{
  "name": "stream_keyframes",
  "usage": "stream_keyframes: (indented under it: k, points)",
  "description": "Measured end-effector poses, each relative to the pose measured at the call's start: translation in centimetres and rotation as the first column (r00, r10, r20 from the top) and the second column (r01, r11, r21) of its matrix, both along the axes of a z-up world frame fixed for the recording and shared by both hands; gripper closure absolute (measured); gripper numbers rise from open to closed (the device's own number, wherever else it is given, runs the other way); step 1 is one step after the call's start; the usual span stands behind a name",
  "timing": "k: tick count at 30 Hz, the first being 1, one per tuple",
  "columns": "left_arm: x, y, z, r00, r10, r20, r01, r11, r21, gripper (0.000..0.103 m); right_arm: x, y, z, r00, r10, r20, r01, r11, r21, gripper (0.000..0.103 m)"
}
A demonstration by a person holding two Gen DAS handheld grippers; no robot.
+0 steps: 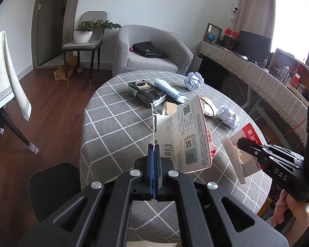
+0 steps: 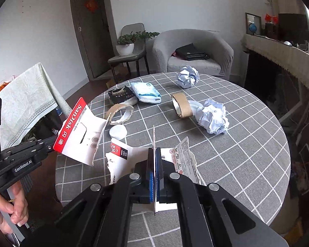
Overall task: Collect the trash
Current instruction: 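Carry the packaging with the left tool down into the teal bin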
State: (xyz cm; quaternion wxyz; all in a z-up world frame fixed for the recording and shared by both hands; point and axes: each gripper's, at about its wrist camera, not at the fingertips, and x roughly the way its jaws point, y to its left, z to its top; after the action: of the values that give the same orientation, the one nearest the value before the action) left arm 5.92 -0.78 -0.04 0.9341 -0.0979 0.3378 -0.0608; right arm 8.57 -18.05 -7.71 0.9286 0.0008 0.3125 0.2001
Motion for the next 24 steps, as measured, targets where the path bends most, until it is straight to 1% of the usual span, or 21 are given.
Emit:
stream_keyframes:
  k: [4,6,8,10,17,19,24]
  points:
    - [-0.8,1.8,0.1,1.0,0.017,0.011,-0.017,1.0,0.01,0.102,-0.3,1.6,0.5,0.999,0.034,0.016,-0.035,0.999,0.029,0.102]
    - [-1.1,2.8,0.2,1.0,0.024,0.012,-0.025,1.0,0.016,0.102,-0.4,2.7,0.9,0.998,0.057,0.019,-0.058,0.996,0.067,0.102]
    - [-1.5,3.8,0.1,0.999,0.033,0.014,-0.034,0.999,0.038,0.102,-0.4,3.6,0.9,0.997,0.082,0.013,-0.083,0.99,0.111,0.102]
    - [-1.7,5.0,0.0,0.999,0.04,0.012,-0.041,0.998,0.048,0.102,-0.3,4.7,0.7,0.995,0.102,0.01,-0.103,0.987,0.126,0.102]
    - [-2.6,9.7,-0.4,0.996,0.091,0.01,-0.092,0.994,0.064,0.102,-0.3,9.2,0.6,0.989,0.149,0.009,-0.149,0.982,0.115,0.102]
    - [-2.8,11.0,-0.5,0.994,0.105,0.009,-0.106,0.992,0.07,0.102,-0.4,10.7,0.6,0.985,0.173,0.01,-0.173,0.98,0.098,0.102]
    - [-3.0,14.0,-1.6,0.99,0.14,-0.027,-0.138,0.988,0.071,0.102,-0.5,14.4,1.0,0.974,0.227,0.021,-0.228,0.969,0.092,0.102]
